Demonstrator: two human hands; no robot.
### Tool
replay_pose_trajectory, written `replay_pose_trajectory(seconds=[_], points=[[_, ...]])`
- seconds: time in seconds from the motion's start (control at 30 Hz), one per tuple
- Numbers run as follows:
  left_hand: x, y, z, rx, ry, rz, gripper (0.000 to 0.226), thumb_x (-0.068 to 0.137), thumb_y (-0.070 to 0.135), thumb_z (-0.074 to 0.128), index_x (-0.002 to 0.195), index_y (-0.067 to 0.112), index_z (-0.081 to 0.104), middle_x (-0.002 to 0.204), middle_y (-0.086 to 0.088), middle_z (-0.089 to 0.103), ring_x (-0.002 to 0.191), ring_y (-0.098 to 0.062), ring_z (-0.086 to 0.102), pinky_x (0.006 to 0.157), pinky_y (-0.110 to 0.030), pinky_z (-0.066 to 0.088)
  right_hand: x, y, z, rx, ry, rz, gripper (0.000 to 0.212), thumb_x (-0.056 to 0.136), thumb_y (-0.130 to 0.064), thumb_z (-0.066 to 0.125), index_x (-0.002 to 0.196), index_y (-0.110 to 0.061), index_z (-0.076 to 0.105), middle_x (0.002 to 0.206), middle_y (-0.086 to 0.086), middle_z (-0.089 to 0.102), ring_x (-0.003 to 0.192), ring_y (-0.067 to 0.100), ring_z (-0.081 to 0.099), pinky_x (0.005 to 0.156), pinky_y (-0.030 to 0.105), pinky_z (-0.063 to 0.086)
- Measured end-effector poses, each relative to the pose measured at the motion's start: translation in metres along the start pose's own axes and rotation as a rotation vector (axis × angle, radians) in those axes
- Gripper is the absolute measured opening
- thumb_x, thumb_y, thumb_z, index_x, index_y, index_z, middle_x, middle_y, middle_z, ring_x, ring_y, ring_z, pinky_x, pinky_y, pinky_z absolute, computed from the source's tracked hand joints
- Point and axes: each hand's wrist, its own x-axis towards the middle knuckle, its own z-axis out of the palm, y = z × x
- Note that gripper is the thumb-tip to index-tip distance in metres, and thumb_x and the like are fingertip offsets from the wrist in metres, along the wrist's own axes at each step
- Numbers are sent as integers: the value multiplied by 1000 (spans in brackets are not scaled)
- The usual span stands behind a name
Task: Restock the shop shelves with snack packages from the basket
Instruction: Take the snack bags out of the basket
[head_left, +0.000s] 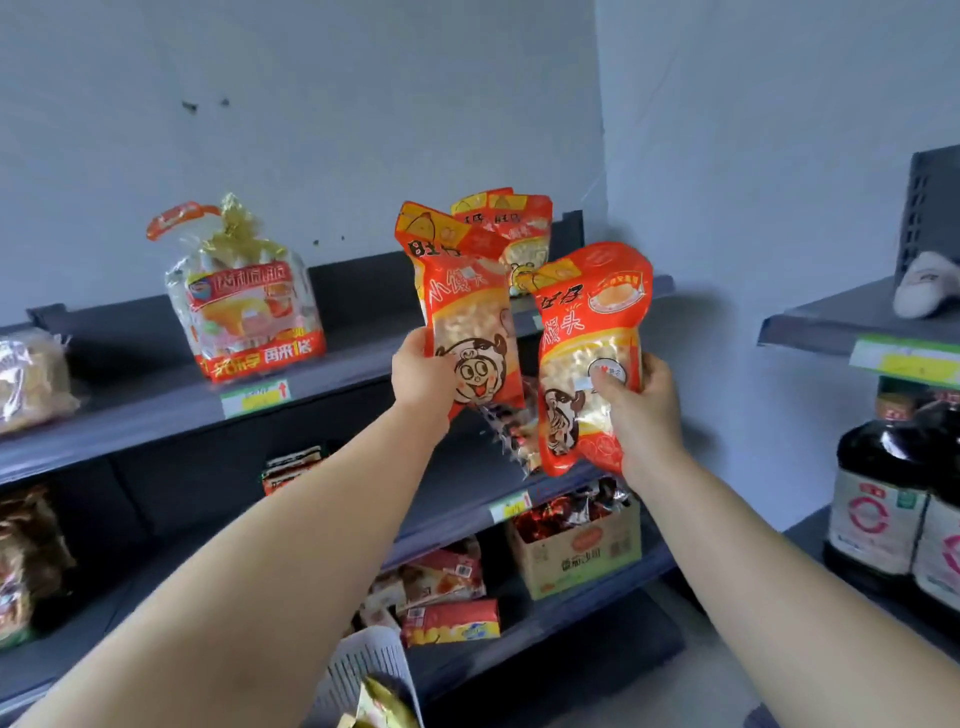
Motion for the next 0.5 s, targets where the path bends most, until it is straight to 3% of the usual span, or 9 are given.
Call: replay_pose_trajectory(seconds=[0.1,0.3,0.5], points=[[57,21,21,-34,17,59,28,93,3,52,106,26,61,99,0,69,91,-26,70,71,-47,62,47,-11,20,23,21,-52,50,75,-29,75,119,-20,54,107,2,69,94,24,68,86,49,56],[169,36,59,-39,-24,97,29,94,4,52,115,22,62,100,-1,69,91,-26,70,77,-46,61,151,-19,60,122,18,-93,44,86,-17,71,124,-12,51,112,11,68,94,28,70,80,48,58],[248,21,96,-58,-77,79,28,95,1,48,110,21,62,97,-2,68,85,-24,68,63,-35,59,223,-12,91,175,55,-102,51,87,-19,72,130,-15,46,113,7,66,92,27,70,71,42,59]])
